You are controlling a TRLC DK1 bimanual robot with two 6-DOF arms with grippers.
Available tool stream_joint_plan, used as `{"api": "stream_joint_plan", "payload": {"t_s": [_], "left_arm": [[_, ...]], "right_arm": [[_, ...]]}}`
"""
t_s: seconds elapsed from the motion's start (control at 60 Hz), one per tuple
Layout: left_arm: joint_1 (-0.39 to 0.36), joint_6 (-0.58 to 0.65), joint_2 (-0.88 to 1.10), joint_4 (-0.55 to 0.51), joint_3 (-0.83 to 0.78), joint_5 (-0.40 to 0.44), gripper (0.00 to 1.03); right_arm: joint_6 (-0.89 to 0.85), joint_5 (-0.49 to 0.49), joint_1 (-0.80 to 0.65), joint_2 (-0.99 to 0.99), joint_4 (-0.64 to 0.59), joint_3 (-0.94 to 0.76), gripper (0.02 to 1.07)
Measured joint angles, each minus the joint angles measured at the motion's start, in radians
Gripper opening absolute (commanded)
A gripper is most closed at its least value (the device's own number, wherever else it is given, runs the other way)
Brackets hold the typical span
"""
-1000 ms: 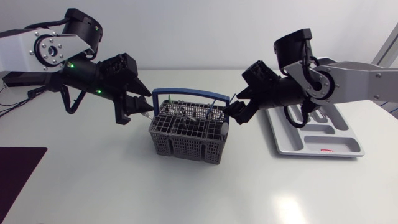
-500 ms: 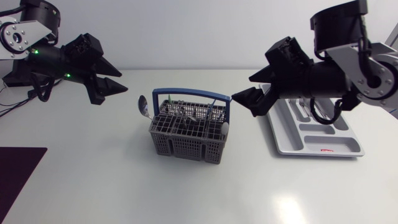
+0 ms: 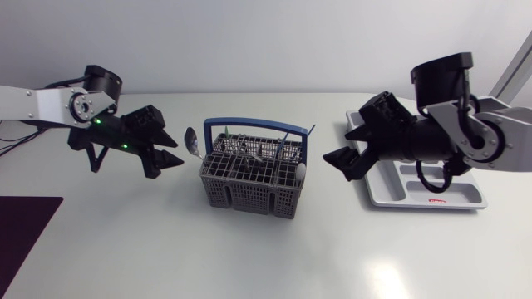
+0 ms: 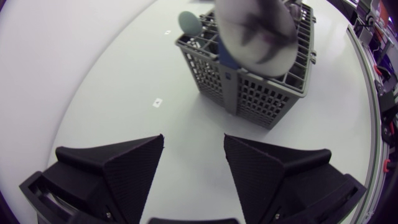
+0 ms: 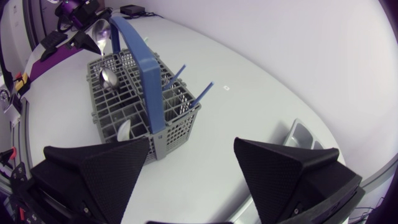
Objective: Unload the cutlery basket into the drawer organizer.
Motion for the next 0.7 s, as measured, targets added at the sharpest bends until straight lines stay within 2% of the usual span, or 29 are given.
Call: {"api": "stream_joint_plan", "payload": {"t_s": [0.15, 0.3, 0.7], "left_arm": [[-0.081, -0.002, 0.023, 0.041, -0.04, -0.018, 0.67], [-0.132, -0.01, 0.024, 0.056, -0.048, -0.018, 0.68], [-0.14, -0.01, -0.054, 0.061, -0.153, -0.025, 0.68]], "right_arm": [[0.001, 0.047, 0.013, 0.142, 0.059, 0.0, 1.0], [0.005, 0.052, 0.025, 0.244, 0.062, 0.026, 1.0], [0.039, 0.12, 0.099, 0.348, 0.078, 0.175, 1.0]]}}
